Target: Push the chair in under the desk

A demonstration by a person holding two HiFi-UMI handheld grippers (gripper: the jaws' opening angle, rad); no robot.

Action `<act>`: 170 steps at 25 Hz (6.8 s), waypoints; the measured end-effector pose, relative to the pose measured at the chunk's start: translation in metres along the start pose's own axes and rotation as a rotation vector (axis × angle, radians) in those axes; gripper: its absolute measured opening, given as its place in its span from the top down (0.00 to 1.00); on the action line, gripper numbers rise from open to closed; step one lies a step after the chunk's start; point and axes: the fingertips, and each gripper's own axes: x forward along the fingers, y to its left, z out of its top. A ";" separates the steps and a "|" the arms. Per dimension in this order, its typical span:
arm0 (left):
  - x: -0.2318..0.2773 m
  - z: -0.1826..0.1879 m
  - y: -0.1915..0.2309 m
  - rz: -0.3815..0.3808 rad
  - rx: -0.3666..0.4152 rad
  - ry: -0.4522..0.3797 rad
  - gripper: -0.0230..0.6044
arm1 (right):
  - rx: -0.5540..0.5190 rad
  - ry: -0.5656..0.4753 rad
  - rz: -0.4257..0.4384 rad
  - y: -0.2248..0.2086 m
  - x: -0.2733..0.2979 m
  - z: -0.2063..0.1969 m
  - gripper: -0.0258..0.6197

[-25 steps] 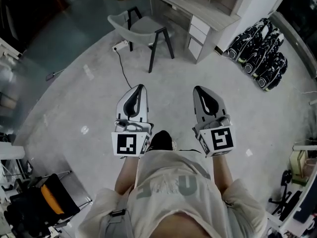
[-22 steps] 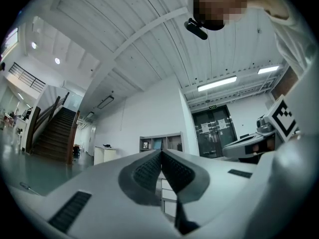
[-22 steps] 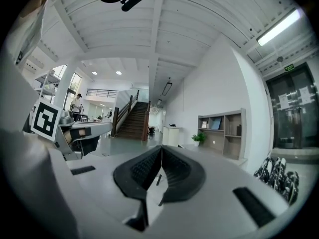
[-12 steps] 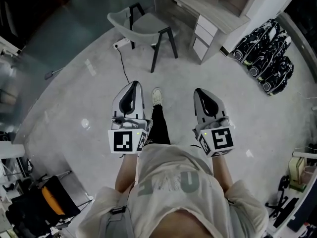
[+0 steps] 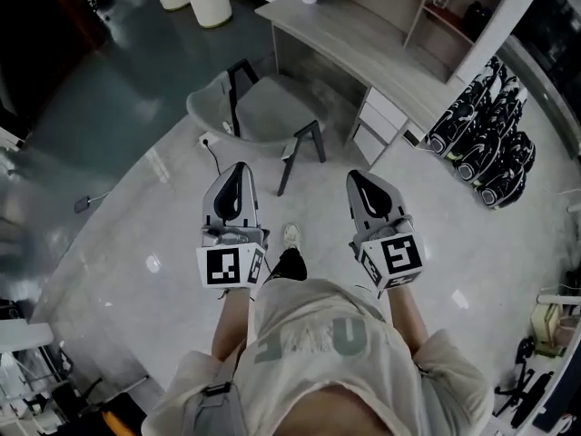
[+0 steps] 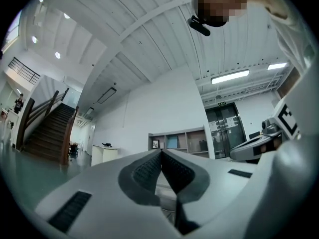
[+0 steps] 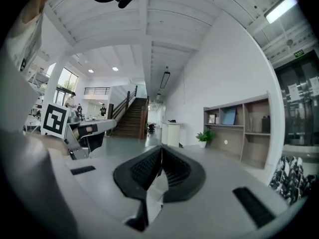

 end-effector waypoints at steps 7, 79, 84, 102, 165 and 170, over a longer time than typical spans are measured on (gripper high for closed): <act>0.126 0.011 0.103 0.013 0.022 -0.007 0.94 | -0.037 -0.050 -0.005 -0.024 0.158 0.050 0.93; 0.155 -0.354 0.334 0.402 -0.567 0.775 0.74 | -0.038 0.804 0.773 0.225 0.415 -0.277 0.68; 0.154 -0.352 0.342 0.412 -0.561 0.756 0.75 | -0.026 0.785 0.791 0.231 0.418 -0.273 0.71; 0.184 -0.352 0.331 0.406 -0.581 0.742 0.75 | -0.002 0.763 0.774 0.201 0.429 -0.268 0.71; 0.392 -0.392 0.178 0.329 -0.633 0.714 0.74 | 0.073 0.720 0.699 -0.062 0.461 -0.285 0.71; 0.396 -0.394 0.164 0.340 -0.648 0.701 0.73 | 0.083 0.726 0.709 -0.078 0.453 -0.284 0.71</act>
